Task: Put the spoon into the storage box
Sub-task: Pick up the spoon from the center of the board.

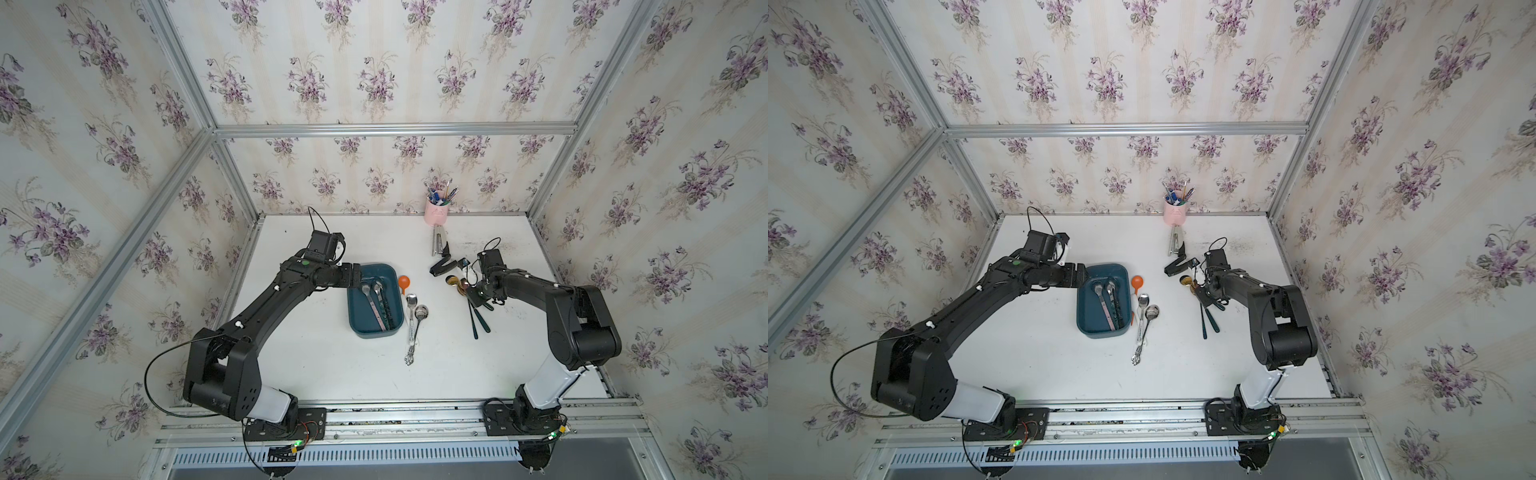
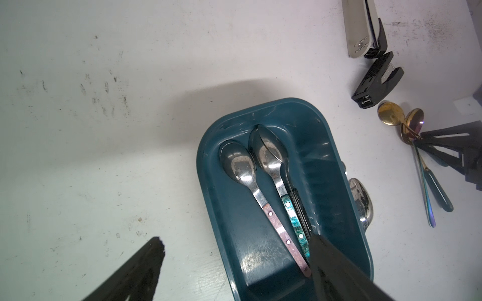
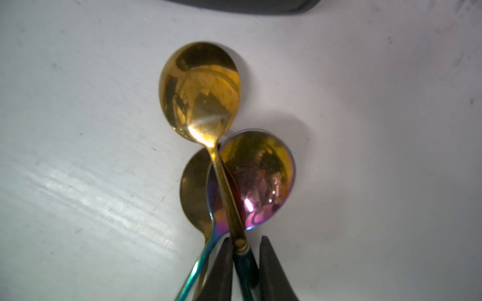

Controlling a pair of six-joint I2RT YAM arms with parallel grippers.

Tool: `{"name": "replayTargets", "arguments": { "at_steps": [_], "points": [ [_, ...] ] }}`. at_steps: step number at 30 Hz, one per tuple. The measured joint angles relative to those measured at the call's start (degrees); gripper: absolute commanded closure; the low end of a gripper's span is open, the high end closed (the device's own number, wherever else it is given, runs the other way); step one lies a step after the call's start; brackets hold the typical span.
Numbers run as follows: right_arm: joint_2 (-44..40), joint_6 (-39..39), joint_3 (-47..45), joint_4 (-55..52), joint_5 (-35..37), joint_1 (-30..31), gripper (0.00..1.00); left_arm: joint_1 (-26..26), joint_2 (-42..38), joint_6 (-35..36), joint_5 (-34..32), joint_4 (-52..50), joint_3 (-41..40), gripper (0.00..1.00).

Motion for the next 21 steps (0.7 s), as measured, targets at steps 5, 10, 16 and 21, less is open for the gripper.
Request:
{"name": "replayTargets", "arguments": {
  "at_steps": [5, 10, 16, 21],
  "points": [
    [-0.2, -0.2, -0.3, 0.8, 0.0, 0.0, 0.92, 0.0, -0.1, 0.1, -0.7, -0.2, 0.1, 0.10],
    [-1.1, -0.2, -0.3, -0.3, 0.1, 0.1, 0.95, 0.0, 0.0, 0.2, -0.8, -0.3, 0.2, 0.10],
    [-4.7, -0.1, 0.2, -4.1, 0.3, 0.3, 0.96, 0.0, 0.3, 0.1, -0.8, -0.4, 0.6, 0.10],
    [-9.5, 0.3, 2.3, -6.8, 0.5, 0.6, 0.96, 0.1, 0.3, 0.1, -0.8, -0.4, 0.9, 0.10]
  ]
}}
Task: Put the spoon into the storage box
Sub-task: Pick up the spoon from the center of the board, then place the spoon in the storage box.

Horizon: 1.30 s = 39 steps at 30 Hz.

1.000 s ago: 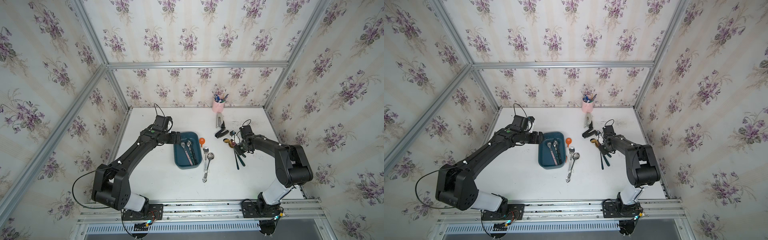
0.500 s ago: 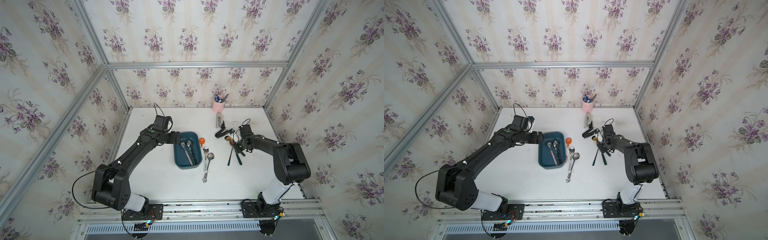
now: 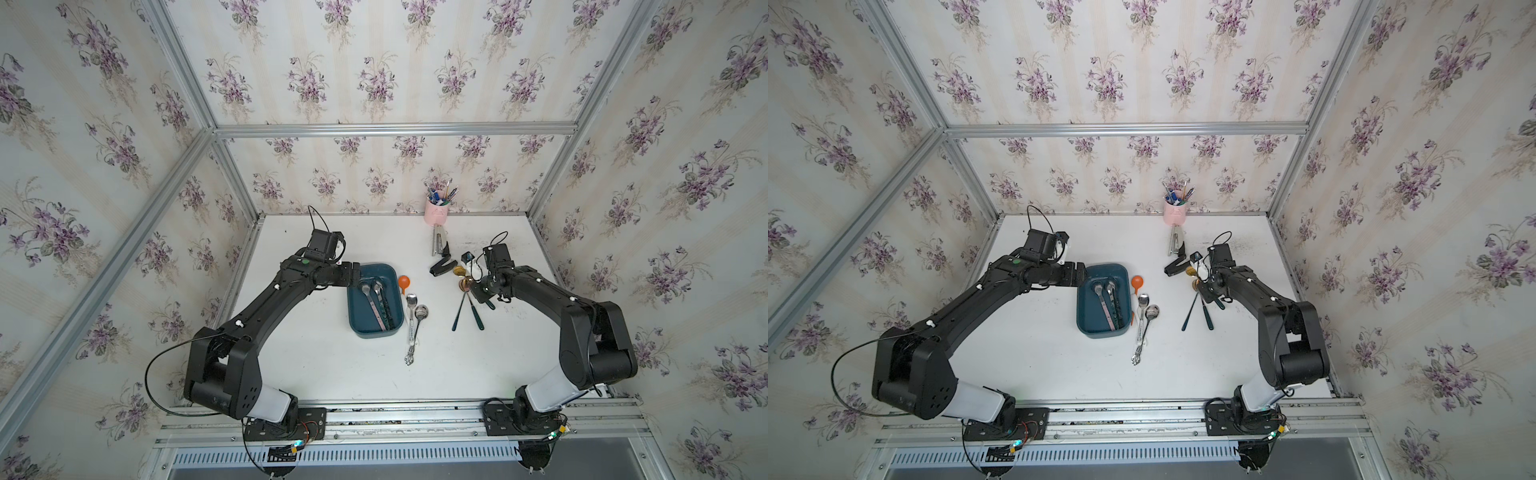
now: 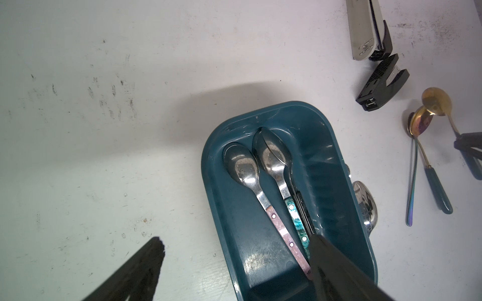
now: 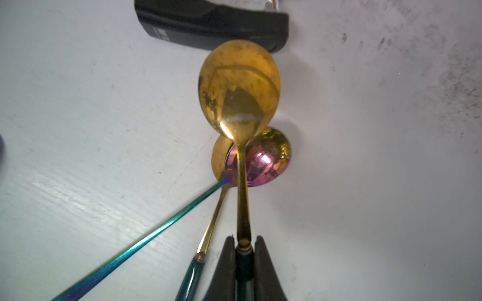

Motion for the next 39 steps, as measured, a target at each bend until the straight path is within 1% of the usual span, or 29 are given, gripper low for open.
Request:
{"name": "replayTargets", "arguments": {
  "at_steps": [4, 6, 10, 12, 15, 18, 21, 24, 27, 31, 34, 39],
  "points": [
    [-3.4, 2.6, 3.3, -3.1, 0.9, 0.8, 0.95, 0.1, 0.0, 0.0, 0.0, -0.1, 0.4, 0.10],
    [-4.6, 5.1, 5.1, -4.5, 0.4, 2.3, 0.94, 0.4, 0.0, -0.1, 0.0, 0.0, 0.6, 0.10],
    [-5.3, 12.2, 9.2, -6.2, -1.6, 7.4, 0.94, 1.9, -0.1, -1.0, 0.3, 0.5, 0.2, 0.09],
    [-4.5, 16.4, 12.1, -7.1, -2.4, 10.5, 0.94, 3.1, -0.2, -2.1, 1.6, 1.3, -0.7, 0.08],
    [-1.7, 22.5, 16.6, -7.4, -3.8, 15.7, 0.95, 5.6, -0.3, -4.3, 4.3, 2.4, -2.8, 0.06],
    [3.0, 29.2, 22.0, -7.2, -5.2, 23.1, 0.95, 8.4, -1.0, -6.9, 7.9, 4.6, -5.8, 0.01],
    [8.4, 33.9, 27.2, -6.6, -7.5, 29.5, 0.95, 10.6, -2.5, -9.3, 10.7, 6.4, -8.7, 0.00],
    [14.0, 37.6, 32.4, -6.4, -7.2, 33.6, 0.95, 13.0, -4.0, -11.0, 13.3, 8.4, -11.5, 0.00],
    [19.1, 40.5, 37.0, -6.8, -6.7, 36.7, 0.97, 15.6, -6.0, -12.8, 15.4, 9.4, -13.9, 0.00],
    [22.6, 44.0, 39.8, -6.8, -5.9, 39.1, 0.97, 17.4, -7.5, -14.1, 16.8, 10.7, -16.1, 0.00],
    [23.4, 46.8, 39.6, -6.6, -4.1, 40.5, 0.97, 18.0, -8.3, -14.4, 17.4, 10.9, -16.7, 0.00],
    [23.4, 50.9, 36.0, -5.4, -1.0, 41.7, 0.97, 18.4, -8.7, -14.7, 17.8, 11.1, -17.1, 0.00]
  ]
}}
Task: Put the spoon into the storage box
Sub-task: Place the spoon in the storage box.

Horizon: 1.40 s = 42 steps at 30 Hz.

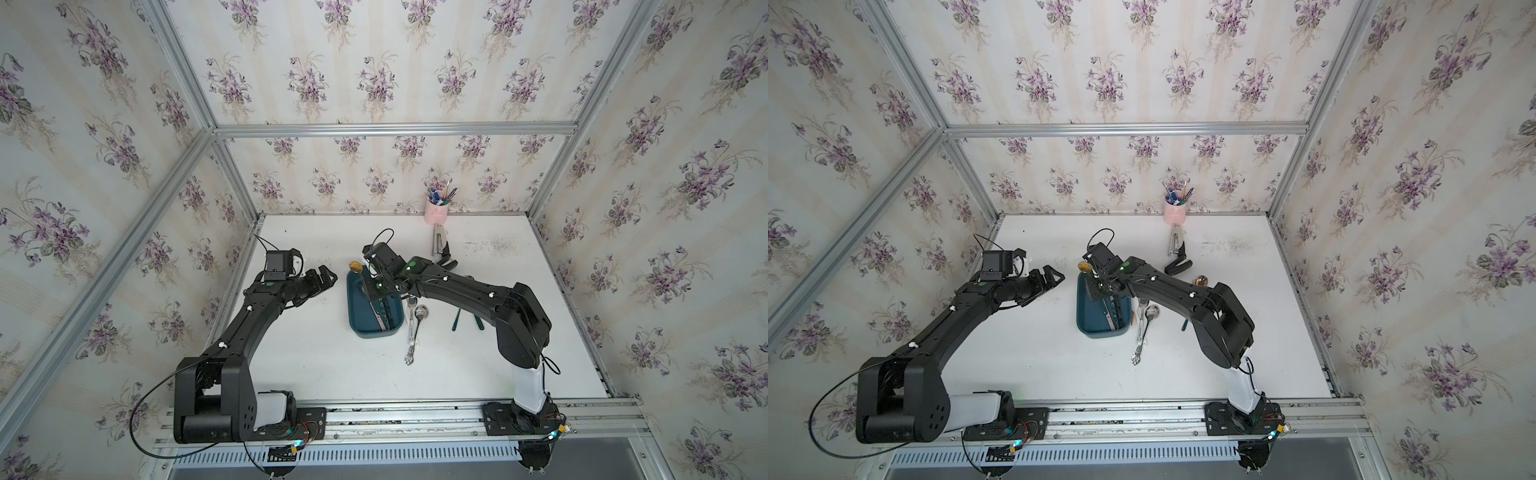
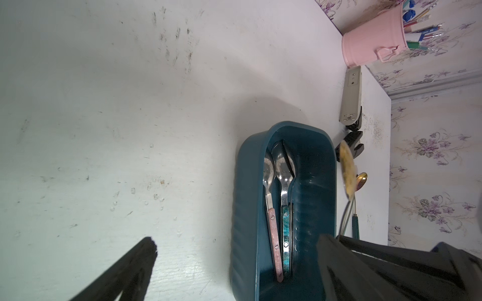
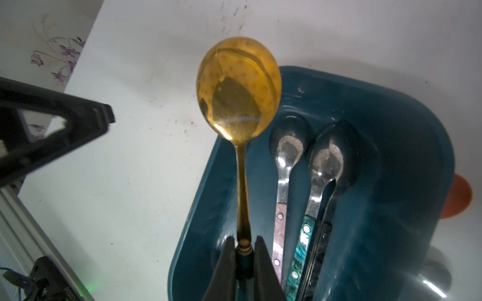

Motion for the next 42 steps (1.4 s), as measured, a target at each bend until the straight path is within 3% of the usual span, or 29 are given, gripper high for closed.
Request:
{"name": "replayTargets", "arguments": {
  "at_steps": [9, 25, 42],
  "points": [
    [1.3, 3.1, -4.6, 1.4, 3.6, 1.1, 0.96, 0.1, 1.0, -0.4, 0.7, 0.0, 0.2, 0.00],
    [7.9, 3.3, -2.4, 2.2, 3.8, 1.3, 0.88, 0.1, 1.5, 0.3, 1.0, -0.4, 1.8, 0.00],
    [7.5, 0.9, -0.5, 0.0, 3.3, 1.5, 0.68, -1.3, 0.5, 0.3, 0.0, -0.8, 3.8, 0.00]
  ]
}}
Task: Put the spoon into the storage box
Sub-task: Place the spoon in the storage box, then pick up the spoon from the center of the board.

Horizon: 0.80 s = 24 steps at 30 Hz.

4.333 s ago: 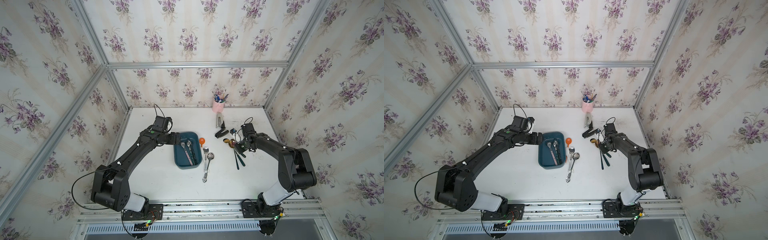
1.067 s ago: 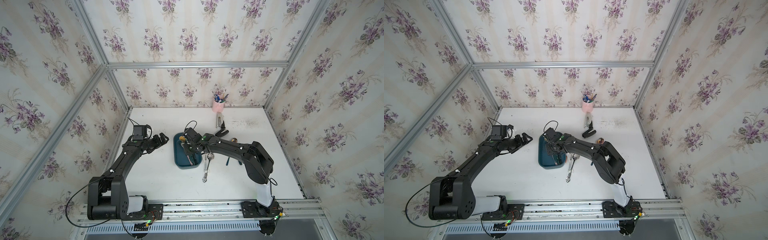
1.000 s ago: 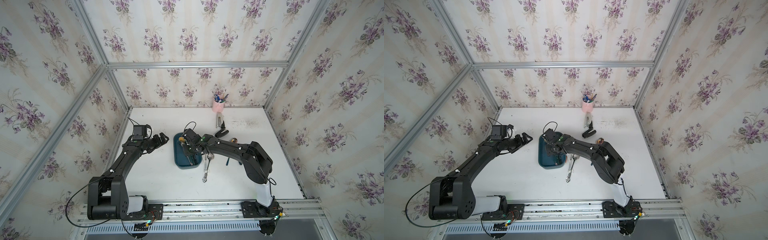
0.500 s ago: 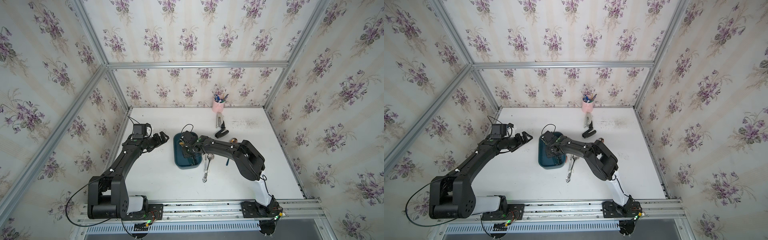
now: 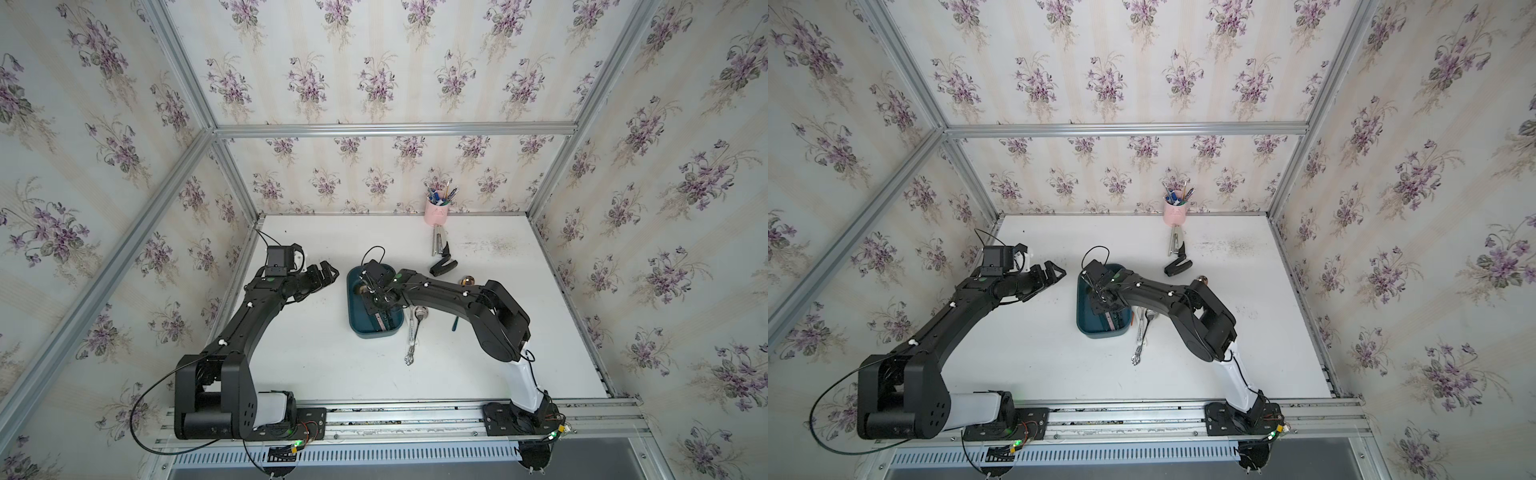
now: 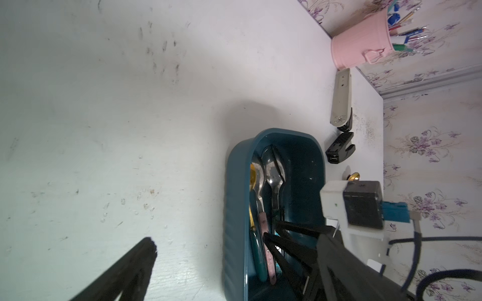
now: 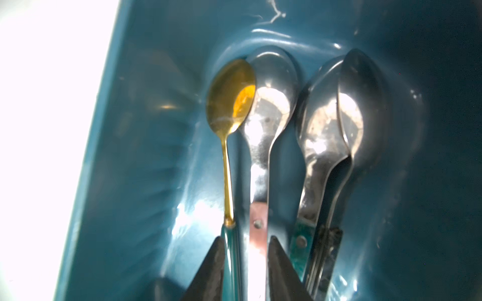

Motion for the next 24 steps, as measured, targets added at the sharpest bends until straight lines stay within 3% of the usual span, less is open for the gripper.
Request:
{"name": "replayTargets", "arguments": {
  "at_steps": [6, 13, 19, 24],
  "points": [
    [-3.1, -1.0, 1.2, -0.4, 0.6, 0.0, 0.67, -2.1, -0.8, 0.8, -3.0, -1.1, 2.8, 0.00],
    [-12.9, 0.0, -1.8, -1.3, 6.5, -2.0, 0.68, -9.1, 0.3, 3.4, -7.9, -2.6, 8.3, 0.00],
    [-28.4, 5.7, -17.1, 1.2, 8.9, -13.1, 0.69, -15.9, 3.3, 7.0, -12.4, -4.9, 13.6, 0.00],
    [-33.0, 8.5, -28.2, 0.7, 8.4, -22.9, 0.71, -20.2, 6.6, 9.4, -15.5, -6.5, 17.2, 0.00]
  ]
}}
